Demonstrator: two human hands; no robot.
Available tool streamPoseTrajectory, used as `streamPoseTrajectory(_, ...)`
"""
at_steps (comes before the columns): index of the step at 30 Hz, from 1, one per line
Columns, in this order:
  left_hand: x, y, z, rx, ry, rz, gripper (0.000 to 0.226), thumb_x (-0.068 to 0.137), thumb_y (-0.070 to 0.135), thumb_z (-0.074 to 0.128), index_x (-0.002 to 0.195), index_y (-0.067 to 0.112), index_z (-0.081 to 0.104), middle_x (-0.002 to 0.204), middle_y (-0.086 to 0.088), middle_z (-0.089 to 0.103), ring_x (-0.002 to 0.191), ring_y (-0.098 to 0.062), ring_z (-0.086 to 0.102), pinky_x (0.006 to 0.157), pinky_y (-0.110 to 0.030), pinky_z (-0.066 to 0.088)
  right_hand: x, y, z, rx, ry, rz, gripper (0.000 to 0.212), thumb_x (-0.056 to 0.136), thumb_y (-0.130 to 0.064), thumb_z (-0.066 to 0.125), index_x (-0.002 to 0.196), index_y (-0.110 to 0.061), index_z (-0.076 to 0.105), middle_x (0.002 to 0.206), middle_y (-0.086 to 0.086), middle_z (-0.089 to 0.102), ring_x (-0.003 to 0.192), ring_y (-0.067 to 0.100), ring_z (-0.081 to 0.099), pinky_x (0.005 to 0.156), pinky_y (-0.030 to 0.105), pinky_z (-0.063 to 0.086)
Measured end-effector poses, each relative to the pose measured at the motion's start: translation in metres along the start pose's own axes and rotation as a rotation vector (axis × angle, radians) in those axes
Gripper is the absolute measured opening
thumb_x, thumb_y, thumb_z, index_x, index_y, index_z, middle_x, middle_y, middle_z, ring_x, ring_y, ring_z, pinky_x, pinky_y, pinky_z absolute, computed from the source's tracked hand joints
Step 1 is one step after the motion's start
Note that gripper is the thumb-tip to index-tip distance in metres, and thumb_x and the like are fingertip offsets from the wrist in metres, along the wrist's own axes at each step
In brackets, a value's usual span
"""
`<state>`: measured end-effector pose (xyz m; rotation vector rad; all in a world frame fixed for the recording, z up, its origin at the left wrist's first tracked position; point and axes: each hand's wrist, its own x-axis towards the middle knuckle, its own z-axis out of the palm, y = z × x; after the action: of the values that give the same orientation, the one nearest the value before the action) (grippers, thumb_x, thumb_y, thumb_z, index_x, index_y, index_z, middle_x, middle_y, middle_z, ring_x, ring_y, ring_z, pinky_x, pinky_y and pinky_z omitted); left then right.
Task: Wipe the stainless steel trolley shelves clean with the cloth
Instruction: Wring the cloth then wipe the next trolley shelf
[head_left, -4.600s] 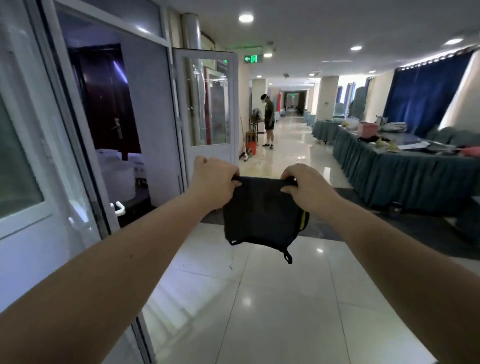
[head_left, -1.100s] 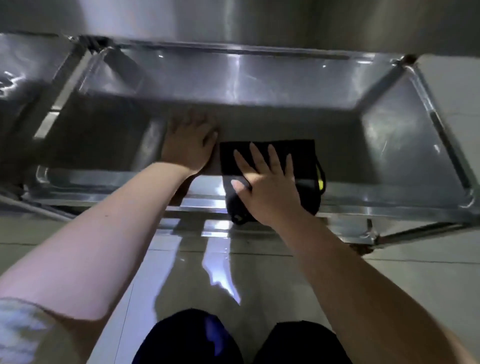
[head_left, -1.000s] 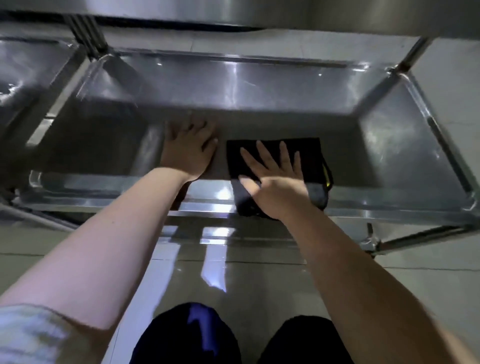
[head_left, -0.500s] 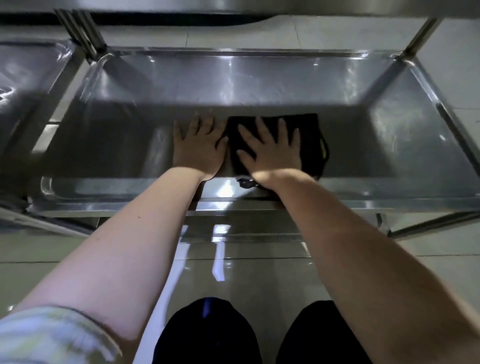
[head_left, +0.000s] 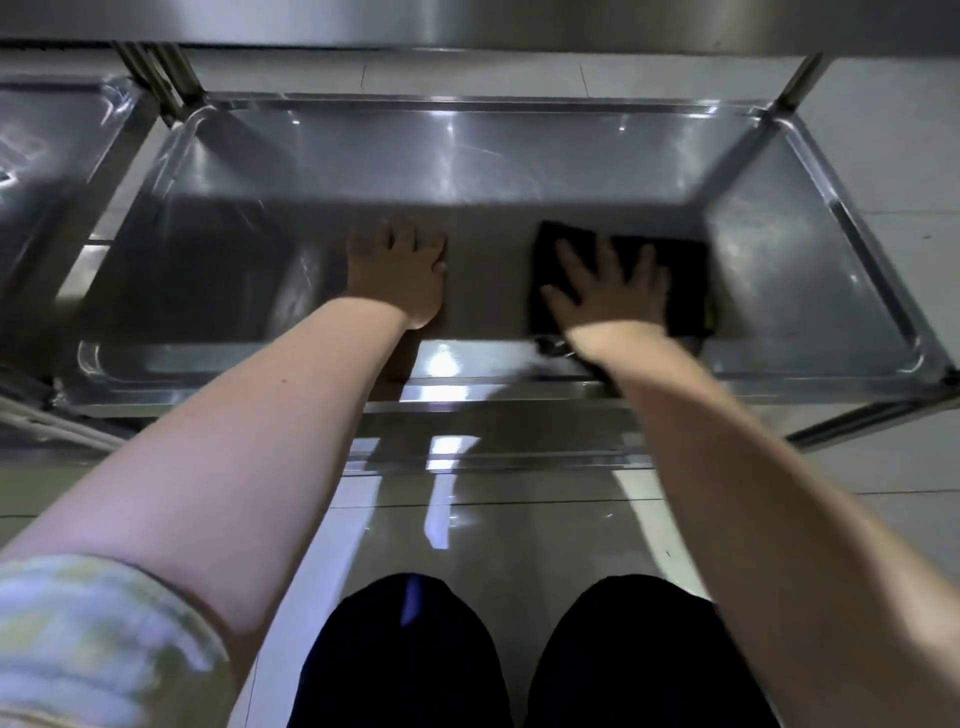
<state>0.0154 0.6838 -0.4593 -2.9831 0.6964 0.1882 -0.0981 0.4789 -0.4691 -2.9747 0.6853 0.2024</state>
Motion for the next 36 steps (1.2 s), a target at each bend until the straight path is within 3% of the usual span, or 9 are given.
streamPoseTrajectory(2,-0.003,0.026,-0.003,0.021,0.04,0.027,0.052,0.104,0.038,0.021,0.155,0.026,0.019,0.163,-0.006,0.019,0.149,-0.034,0.012,0.115,-0.062,0.008,-0.016,-0.031,0.004,-0.003,0.0,-0.177,0.062,0.093,-0.07,0.024,0.149,-0.055,0.005,0.165,-0.007,-0.001,0.148,0.043,-0.006,0.117,0.057,-0.006)
streamPoseTrajectory(5,-0.011,0.062,0.004,-0.152,0.033,0.008,0.052,0.105,0.038,0.02,0.155,0.029,0.017,0.164,0.0,0.016,0.151,-0.03,0.005,0.115,-0.064,0.002,-0.019,0.0,0.001,0.034,0.02,-0.221,0.062,0.091,-0.071,0.028,0.148,-0.057,0.01,0.164,-0.011,0.004,0.149,0.037,-0.005,0.118,0.055,-0.008)
streamPoseTrajectory(11,-0.01,0.073,0.023,-0.152,0.062,-0.005,0.076,0.081,0.081,0.004,0.151,0.049,0.008,0.165,0.003,0.008,0.151,-0.03,-0.003,0.108,-0.07,-0.007,-0.006,0.183,-0.015,0.031,-0.074,0.282,0.064,0.091,-0.073,0.024,0.149,-0.057,0.002,0.165,-0.008,-0.003,0.149,0.037,-0.006,0.118,0.057,-0.003)
streamPoseTrajectory(14,-0.009,0.078,0.022,-0.125,0.049,0.012,0.079,0.073,0.088,-0.001,0.147,0.058,0.0,0.165,-0.001,0.007,0.15,-0.034,-0.006,0.107,-0.072,-0.008,-0.008,0.176,-0.012,0.018,-0.089,0.387,0.064,0.092,-0.073,0.018,0.149,-0.055,-0.004,0.164,-0.007,-0.007,0.148,0.04,-0.01,0.116,0.061,-0.004)
streamPoseTrajectory(19,-0.006,0.077,0.02,-0.105,0.039,0.0,0.07,0.083,0.082,0.01,0.147,0.058,-0.001,0.165,-0.002,0.004,0.15,-0.034,-0.007,0.109,-0.073,-0.005,-0.025,0.042,0.006,0.013,-0.016,-0.07,0.064,0.091,-0.073,0.02,0.149,-0.055,0.002,0.164,-0.009,-0.007,0.147,0.042,-0.01,0.114,0.061,-0.009)
streamPoseTrajectory(22,-0.005,0.075,0.019,-0.115,0.051,-0.002,0.068,0.085,0.08,0.013,0.148,0.058,0.001,0.165,0.0,0.002,0.151,-0.032,-0.006,0.11,-0.072,-0.003,-0.028,0.038,0.005,0.051,-0.027,-0.209,0.063,0.09,-0.074,0.025,0.147,-0.058,0.006,0.164,-0.013,-0.002,0.149,0.037,-0.01,0.115,0.058,-0.012)
streamPoseTrajectory(28,-0.001,0.078,0.016,-0.132,0.031,0.019,0.072,0.081,0.085,0.011,0.148,0.058,0.005,0.165,0.003,0.003,0.151,-0.03,-0.006,0.11,-0.071,-0.005,-0.011,0.195,-0.01,0.038,-0.053,0.174,0.065,0.088,-0.078,0.022,0.146,-0.06,0.002,0.164,-0.013,-0.004,0.149,0.035,-0.008,0.117,0.059,-0.006)
streamPoseTrajectory(33,-0.006,0.106,0.009,-0.168,0.077,0.078,0.055,0.099,0.057,0.026,0.152,0.041,0.022,0.163,0.0,0.019,0.15,-0.033,0.005,0.113,-0.068,-0.004,-0.007,0.203,-0.008,0.003,-0.078,0.219,0.062,0.089,-0.077,0.014,0.146,-0.059,-0.006,0.164,-0.011,-0.009,0.148,0.037,-0.012,0.117,0.059,-0.006)
streamPoseTrajectory(36,-0.013,0.146,0.009,-0.184,0.073,0.181,0.054,0.1,0.055,0.023,0.152,0.046,0.016,0.165,0.005,0.01,0.151,-0.024,0.002,0.114,-0.065,-0.008,-0.008,0.203,-0.01,0.002,-0.072,0.206,0.063,0.09,-0.076,0.014,0.147,-0.058,-0.005,0.164,-0.011,-0.009,0.148,0.037,-0.013,0.117,0.059,-0.006)
